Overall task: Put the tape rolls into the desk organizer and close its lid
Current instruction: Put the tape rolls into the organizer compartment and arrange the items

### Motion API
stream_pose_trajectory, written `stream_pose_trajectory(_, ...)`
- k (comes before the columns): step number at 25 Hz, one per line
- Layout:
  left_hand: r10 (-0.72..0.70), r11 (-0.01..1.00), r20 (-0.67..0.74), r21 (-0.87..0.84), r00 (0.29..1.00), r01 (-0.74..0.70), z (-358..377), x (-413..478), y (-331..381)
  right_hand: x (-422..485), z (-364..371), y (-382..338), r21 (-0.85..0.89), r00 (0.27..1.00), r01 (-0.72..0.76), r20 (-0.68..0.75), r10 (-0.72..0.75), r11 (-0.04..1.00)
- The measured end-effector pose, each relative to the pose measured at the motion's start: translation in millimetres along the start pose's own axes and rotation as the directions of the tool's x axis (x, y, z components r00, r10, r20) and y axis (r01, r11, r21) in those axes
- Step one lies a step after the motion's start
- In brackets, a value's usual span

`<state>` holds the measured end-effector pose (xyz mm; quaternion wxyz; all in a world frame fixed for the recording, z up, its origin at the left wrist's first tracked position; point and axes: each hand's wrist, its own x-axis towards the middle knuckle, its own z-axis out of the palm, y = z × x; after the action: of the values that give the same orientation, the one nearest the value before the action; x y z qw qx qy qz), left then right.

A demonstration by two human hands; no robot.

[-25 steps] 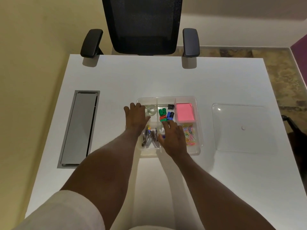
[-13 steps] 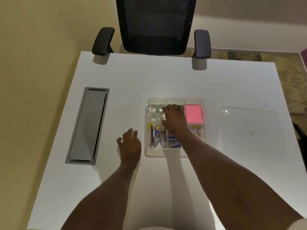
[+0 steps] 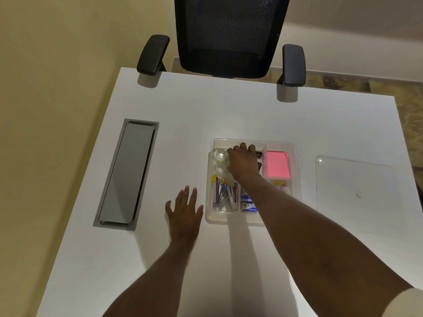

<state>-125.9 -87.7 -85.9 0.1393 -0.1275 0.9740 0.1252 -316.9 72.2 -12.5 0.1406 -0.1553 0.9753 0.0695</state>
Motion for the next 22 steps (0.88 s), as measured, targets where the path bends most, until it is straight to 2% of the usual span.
stream_pose_trajectory(9,0.020,1.000,-0.007,-0.012,1.000,-0.020,2.9,1.9,-4.3,0.2,2.9,0.8,-0.026,1.000,0.008,0.022,-0.007,1.000)
stream_pose_trajectory(22,-0.014,1.000,0.031,0.009,0.999,0.014,-12.8,-0.3,9.3,-28.3,-5.7,9.2,0.054,0.996,0.036,-0.089,-0.031,0.998)
